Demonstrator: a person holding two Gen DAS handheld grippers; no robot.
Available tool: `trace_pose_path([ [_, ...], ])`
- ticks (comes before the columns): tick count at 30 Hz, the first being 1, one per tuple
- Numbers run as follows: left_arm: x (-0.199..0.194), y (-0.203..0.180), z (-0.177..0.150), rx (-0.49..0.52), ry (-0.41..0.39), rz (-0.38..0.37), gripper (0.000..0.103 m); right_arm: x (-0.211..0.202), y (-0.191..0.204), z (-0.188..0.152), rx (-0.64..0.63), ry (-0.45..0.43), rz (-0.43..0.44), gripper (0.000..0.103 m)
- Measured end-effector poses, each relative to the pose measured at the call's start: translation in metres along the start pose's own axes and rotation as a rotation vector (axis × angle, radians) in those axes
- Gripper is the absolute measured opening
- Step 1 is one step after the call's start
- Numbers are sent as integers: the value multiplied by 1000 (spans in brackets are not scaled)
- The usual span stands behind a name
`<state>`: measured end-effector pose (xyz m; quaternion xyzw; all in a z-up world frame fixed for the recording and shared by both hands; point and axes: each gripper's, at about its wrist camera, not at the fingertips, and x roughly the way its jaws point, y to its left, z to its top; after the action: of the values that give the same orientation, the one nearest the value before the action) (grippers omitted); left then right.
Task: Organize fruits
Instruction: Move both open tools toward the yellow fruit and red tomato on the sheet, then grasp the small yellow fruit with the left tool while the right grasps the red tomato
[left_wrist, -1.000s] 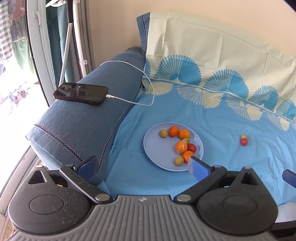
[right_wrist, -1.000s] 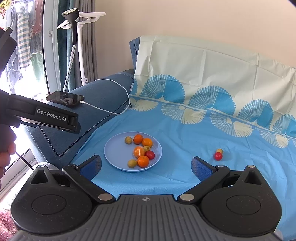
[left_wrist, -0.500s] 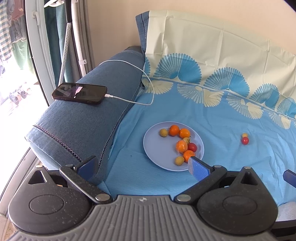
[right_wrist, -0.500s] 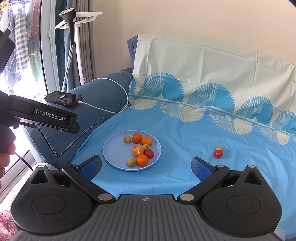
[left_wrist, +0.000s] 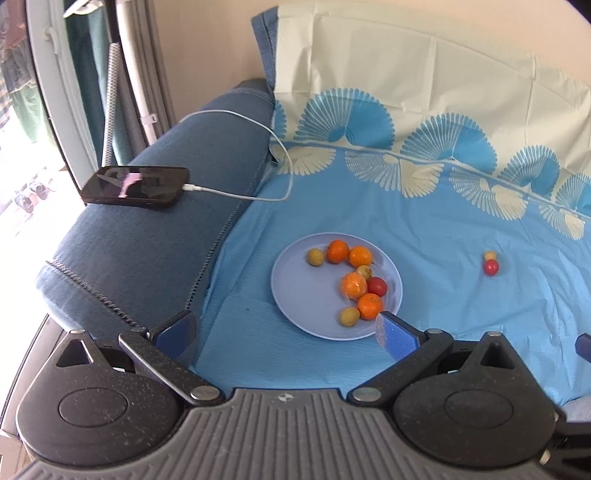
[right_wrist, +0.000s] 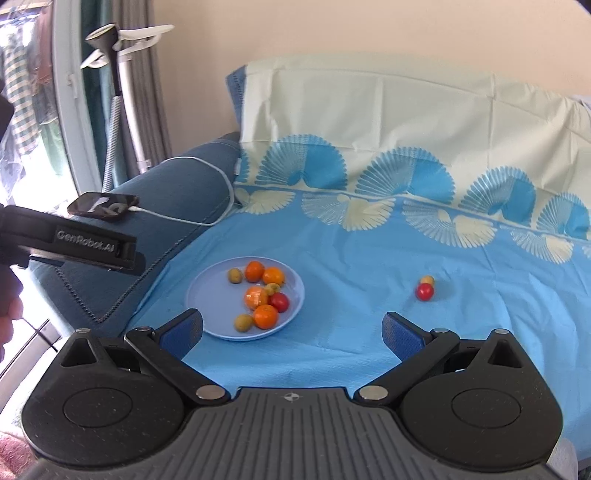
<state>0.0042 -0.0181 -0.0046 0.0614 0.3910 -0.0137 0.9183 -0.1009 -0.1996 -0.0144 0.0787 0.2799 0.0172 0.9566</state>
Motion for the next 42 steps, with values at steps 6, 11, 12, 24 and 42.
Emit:
trace_pose_path([
  [6,29,-42,15,65,31,-33,103,15,-45,-2,63,1,-103,102],
  [11,65,-103,36,149,43,-125,103,37,-107,-8,122,3,-263,102],
  [12,75,-118,42,166,49,-145,103,43,-121,-9,133,7,-292,102],
  [24,179,-199,96,154,140,-88,103,199,-206,-13,218,94,-279,102],
  [42,271,-318,93,282,208,-238,103,226,-258,-32,237,72,-443,31],
])
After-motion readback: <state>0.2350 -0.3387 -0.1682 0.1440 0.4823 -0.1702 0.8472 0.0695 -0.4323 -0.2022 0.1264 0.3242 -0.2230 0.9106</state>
